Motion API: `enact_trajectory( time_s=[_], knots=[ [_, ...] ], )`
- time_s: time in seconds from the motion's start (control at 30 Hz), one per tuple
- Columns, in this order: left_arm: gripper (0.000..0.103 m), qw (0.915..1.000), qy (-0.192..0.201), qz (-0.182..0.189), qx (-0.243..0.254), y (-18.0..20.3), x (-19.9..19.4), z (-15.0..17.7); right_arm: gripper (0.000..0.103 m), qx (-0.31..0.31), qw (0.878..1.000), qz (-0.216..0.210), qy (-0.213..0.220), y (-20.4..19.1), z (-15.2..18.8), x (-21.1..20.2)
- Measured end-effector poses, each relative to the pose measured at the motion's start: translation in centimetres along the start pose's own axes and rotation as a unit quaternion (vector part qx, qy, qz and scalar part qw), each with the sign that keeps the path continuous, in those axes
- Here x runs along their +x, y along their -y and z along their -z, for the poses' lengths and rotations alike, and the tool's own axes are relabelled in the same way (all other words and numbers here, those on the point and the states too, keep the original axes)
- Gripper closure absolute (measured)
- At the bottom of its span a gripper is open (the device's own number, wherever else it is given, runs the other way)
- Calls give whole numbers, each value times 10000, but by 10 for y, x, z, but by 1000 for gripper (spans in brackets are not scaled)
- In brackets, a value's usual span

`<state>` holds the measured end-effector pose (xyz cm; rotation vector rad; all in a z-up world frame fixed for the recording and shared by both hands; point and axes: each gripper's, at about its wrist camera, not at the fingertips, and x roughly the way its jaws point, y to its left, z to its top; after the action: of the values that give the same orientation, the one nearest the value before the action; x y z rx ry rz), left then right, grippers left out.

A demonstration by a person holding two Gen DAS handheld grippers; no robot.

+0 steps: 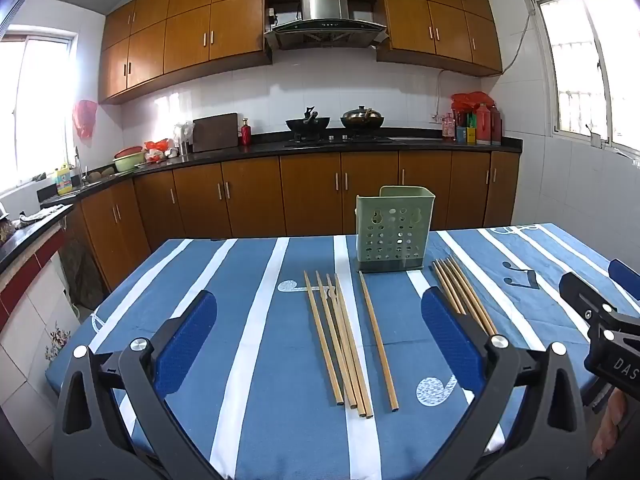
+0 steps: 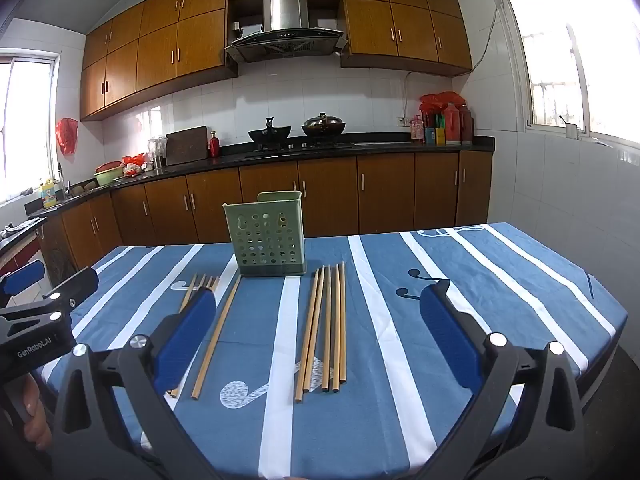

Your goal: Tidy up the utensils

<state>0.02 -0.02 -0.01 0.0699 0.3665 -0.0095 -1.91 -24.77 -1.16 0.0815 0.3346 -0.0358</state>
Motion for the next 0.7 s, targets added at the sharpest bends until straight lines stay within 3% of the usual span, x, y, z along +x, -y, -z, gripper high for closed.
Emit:
enact_trajectory(
  time_s=[0.7],
  knots=[
    [2,10000,11,16,-25,0,0,0,4,8,10000,-4,18,0,0,0]
  ],
)
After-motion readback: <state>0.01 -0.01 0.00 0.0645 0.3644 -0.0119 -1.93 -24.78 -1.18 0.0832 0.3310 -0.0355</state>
